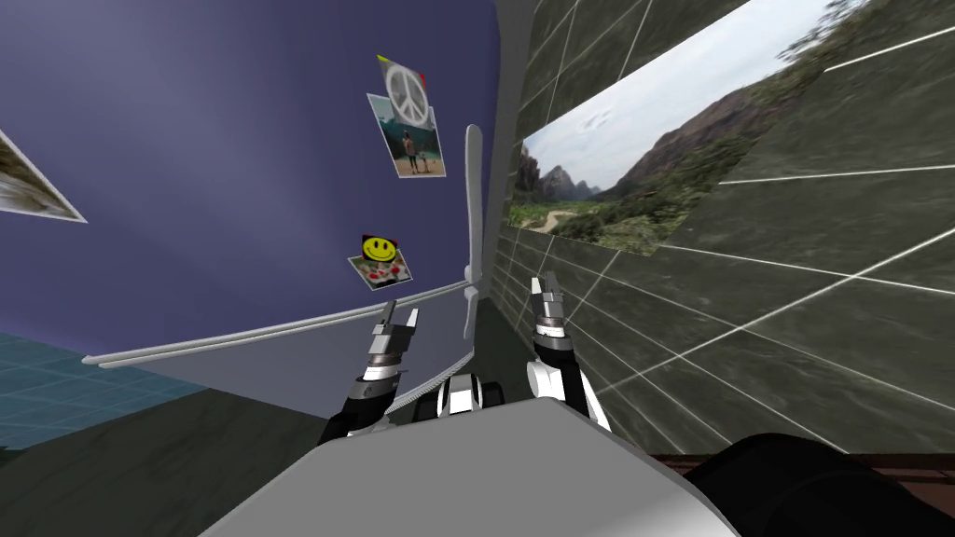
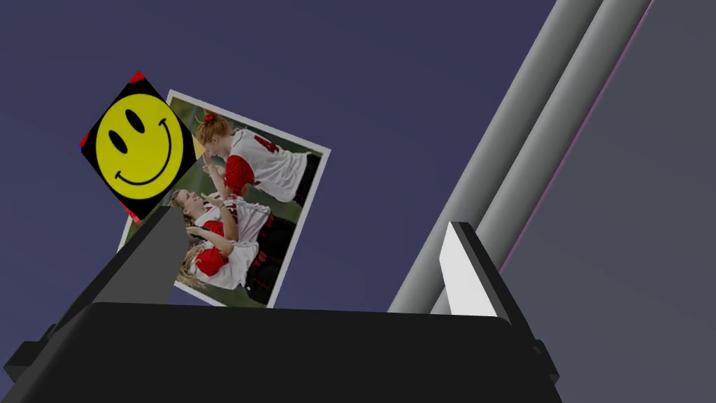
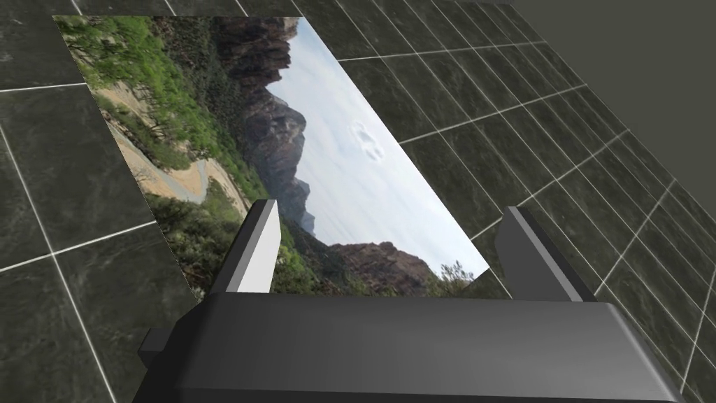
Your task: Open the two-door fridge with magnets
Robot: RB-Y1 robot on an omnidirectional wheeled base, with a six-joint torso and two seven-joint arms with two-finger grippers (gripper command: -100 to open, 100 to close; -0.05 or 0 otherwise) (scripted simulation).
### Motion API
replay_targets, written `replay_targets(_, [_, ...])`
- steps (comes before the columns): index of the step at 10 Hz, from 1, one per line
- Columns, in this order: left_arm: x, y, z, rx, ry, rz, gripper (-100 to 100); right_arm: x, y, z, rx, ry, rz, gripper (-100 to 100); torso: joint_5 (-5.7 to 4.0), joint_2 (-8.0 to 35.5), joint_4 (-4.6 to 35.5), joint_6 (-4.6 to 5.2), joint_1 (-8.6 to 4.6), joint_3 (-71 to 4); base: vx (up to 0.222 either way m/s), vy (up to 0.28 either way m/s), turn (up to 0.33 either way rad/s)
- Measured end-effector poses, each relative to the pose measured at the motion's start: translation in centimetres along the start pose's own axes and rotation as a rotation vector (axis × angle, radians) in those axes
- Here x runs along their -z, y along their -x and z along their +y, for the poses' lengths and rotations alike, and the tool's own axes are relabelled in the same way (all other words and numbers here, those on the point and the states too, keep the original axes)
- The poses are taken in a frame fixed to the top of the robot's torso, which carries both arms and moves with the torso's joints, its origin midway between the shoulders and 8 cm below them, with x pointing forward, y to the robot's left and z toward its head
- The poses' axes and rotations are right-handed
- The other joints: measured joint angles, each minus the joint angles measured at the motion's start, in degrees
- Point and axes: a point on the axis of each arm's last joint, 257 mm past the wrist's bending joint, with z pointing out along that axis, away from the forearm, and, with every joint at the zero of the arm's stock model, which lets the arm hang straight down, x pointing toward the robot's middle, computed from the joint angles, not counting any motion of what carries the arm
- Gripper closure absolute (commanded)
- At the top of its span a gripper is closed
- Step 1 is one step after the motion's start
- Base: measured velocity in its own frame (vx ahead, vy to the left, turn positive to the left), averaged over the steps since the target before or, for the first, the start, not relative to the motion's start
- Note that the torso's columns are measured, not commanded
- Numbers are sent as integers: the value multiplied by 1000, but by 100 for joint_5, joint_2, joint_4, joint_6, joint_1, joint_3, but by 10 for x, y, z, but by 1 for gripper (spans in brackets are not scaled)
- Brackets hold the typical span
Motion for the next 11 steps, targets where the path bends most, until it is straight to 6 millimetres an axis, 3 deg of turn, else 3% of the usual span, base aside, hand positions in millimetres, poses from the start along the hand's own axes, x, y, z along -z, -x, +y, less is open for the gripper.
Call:
replay_targets(7, [13, -25, 35, 134, 85, -16, -100, 0, 0, 0, 0, 0, 0, 0, 3, -5, -2, -1, 6, -3, 119, -219, 138])
replay_targets(11, [11, -36, 45, 220, 94, -60, -100, 0, 0, 0, 0, 0, 0, 0, 3, 8, 2, 0, 7, 5, 59, -161, 84])
